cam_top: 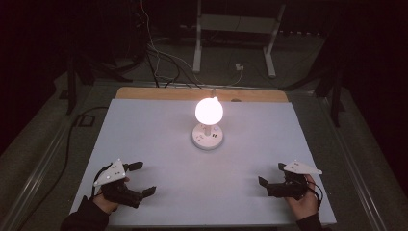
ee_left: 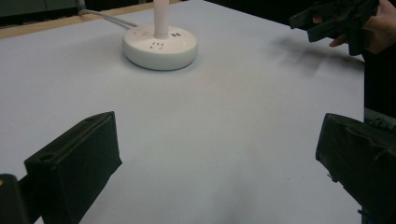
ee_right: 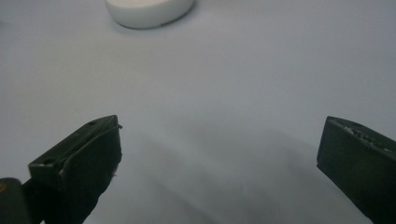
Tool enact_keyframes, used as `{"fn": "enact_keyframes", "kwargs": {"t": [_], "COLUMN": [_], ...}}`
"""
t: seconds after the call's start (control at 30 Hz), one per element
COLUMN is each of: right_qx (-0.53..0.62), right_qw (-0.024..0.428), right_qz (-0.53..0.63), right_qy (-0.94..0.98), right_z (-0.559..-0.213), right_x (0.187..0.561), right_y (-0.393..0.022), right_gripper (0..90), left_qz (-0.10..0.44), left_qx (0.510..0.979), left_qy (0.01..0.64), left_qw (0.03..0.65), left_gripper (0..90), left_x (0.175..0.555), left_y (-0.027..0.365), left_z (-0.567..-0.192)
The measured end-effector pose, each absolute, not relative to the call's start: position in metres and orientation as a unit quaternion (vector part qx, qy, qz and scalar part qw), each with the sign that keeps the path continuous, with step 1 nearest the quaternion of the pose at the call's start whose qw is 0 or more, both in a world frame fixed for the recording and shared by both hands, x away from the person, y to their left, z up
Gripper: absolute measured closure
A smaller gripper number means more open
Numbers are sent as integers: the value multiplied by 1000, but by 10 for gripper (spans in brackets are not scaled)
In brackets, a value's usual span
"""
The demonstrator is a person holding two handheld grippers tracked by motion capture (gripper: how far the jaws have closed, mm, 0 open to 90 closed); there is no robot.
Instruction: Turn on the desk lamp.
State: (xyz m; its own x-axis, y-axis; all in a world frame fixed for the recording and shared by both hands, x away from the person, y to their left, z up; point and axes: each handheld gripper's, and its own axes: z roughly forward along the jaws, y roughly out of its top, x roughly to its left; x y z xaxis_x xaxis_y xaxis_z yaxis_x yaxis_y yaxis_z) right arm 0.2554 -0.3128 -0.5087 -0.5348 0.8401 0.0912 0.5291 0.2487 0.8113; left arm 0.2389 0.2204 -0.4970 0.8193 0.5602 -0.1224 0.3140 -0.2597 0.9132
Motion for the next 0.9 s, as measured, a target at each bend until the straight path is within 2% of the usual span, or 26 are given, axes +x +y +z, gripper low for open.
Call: {"fn": "enact_keyframes", "kwargs": {"t": [0.2, 0.9], "right_qx": [451, 450], "right_qw": [188, 175], "right_qz": [389, 384], "right_qy": [781, 787], "right_z": [-516, -520], "right_x": [252, 256], "right_y": [-317, -315], "right_gripper": [0, 0], "left_qz": [113, 113], "left_qx": [787, 787], "left_qy": [276, 275], "left_qw": [540, 541], "left_gripper": [3, 3], "left_x": [239, 239], "left_y": [220, 220], "left_z": [-497, -497]}}
